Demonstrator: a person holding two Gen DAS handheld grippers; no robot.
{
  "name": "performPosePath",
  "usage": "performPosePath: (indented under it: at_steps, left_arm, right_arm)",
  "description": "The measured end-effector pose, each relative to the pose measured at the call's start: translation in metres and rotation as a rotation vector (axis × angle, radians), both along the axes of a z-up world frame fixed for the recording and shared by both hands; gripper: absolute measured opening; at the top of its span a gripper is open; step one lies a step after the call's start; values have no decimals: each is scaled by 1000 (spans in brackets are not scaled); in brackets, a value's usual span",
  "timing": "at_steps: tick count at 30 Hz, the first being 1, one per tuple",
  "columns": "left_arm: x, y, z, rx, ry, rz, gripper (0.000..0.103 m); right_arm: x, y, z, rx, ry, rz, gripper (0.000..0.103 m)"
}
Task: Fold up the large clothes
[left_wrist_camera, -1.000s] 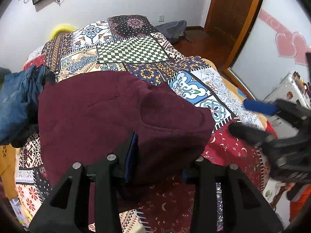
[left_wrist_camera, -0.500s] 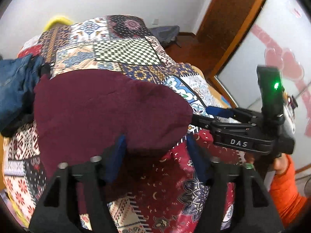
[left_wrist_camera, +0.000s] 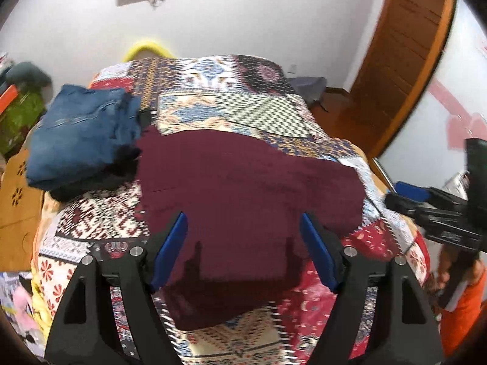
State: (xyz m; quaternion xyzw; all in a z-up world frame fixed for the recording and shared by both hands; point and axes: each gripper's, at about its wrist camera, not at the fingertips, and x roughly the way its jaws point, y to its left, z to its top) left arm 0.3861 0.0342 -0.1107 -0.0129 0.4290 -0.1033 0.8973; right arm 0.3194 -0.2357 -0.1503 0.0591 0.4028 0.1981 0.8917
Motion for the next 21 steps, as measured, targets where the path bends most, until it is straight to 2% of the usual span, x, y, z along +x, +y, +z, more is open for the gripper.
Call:
performPosePath:
  at_steps: [4, 7, 11, 16, 18, 20, 21]
  left_arm:
    - [4, 28, -9, -25, 13, 67, 76]
    - [5, 42, -16, -14, 19, 108, 76]
    - [7, 56, -28, -3, 32, 120, 76]
    - [12, 67, -54, -10, 91, 121, 76]
    - [13, 67, -66, -12, 124, 109, 76]
    - [14, 66, -80, -5, 154, 94, 78]
    - [13, 65, -87, -13, 159, 92, 80]
  right_arm:
    - [0, 26, 14, -13, -54, 55, 61]
    - [4, 46, 15, -25, -69, 88, 61]
    - [16, 67, 2, -52, -46, 102, 61]
    - [39, 64, -26, -137, 24, 67, 61]
    - [46, 51, -39, -98, 55, 54, 65]
    - [49, 38, -48, -81, 71, 25, 77]
    - [49, 32, -55, -74, 77, 25, 78]
